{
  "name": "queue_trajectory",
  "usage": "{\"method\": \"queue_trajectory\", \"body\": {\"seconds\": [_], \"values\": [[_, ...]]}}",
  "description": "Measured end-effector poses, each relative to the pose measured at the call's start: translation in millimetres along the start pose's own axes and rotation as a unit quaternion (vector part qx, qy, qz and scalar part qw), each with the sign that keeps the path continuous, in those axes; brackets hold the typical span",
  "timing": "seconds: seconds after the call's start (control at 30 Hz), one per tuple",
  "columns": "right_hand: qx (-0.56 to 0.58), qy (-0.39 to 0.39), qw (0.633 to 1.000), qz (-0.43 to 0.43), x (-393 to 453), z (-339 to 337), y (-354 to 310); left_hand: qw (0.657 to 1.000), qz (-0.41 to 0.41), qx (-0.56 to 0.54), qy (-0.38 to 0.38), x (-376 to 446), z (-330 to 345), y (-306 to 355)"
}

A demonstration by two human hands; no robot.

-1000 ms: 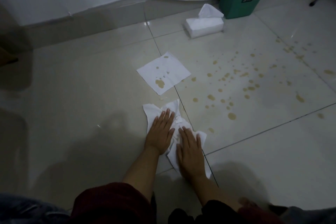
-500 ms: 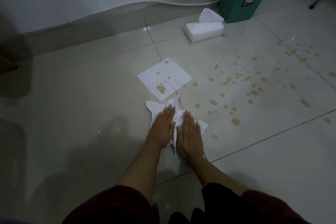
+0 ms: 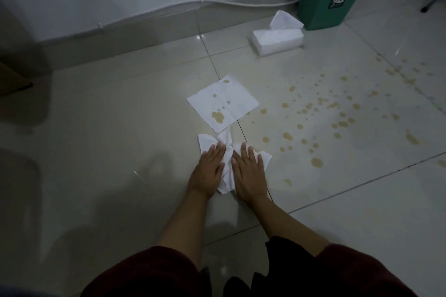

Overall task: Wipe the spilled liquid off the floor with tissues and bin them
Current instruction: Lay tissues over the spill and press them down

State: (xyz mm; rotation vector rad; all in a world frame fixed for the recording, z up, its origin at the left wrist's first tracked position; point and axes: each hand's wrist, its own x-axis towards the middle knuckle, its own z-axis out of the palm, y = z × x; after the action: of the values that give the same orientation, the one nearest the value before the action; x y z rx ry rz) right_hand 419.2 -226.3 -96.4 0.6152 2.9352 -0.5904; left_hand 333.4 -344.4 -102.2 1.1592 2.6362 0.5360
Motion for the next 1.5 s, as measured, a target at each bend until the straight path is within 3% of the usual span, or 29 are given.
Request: {"method": "queue_trajectory", "body": {"seconds": [0.17, 0.43, 0.6, 0.9, 1.2, 1.5], "values": [[0.015, 0.003, 0.998, -0.057, -25.3, 2.5, -4.6, 0.999, 0.004, 0.034, -0.01, -30.9, 0.9, 0.8], [-0.001, -0.003, 0.996, -0.085, -62.2, 11.0, -0.9, 0.989, 0.027, 0.102, -0.099, -77.3, -1.0, 4.2], [0.028, 0.022, 0.997, -0.063, -58.7, 10.9, -6.4, 0.989, -0.011, 0.134, -0.06, -72.6, -6.8, 23.1], [0.096, 0.074, 0.993, -0.006, 2.8, 5.5, -11.6, 0.992, -0.092, 0.083, -0.035, -7.8, -2.7, 13.7], [0.112, 0.084, 0.99, -0.009, 94.4, -8.3, 3.1, 0.992, -0.087, 0.089, -0.005, 53.7, -9.9, -9.5], [0.005, 0.105, 0.994, -0.032, 138.1, -10.5, 16.7, 0.993, -0.098, 0.06, -0.01, 112.4, -30.6, -35.9]]}}
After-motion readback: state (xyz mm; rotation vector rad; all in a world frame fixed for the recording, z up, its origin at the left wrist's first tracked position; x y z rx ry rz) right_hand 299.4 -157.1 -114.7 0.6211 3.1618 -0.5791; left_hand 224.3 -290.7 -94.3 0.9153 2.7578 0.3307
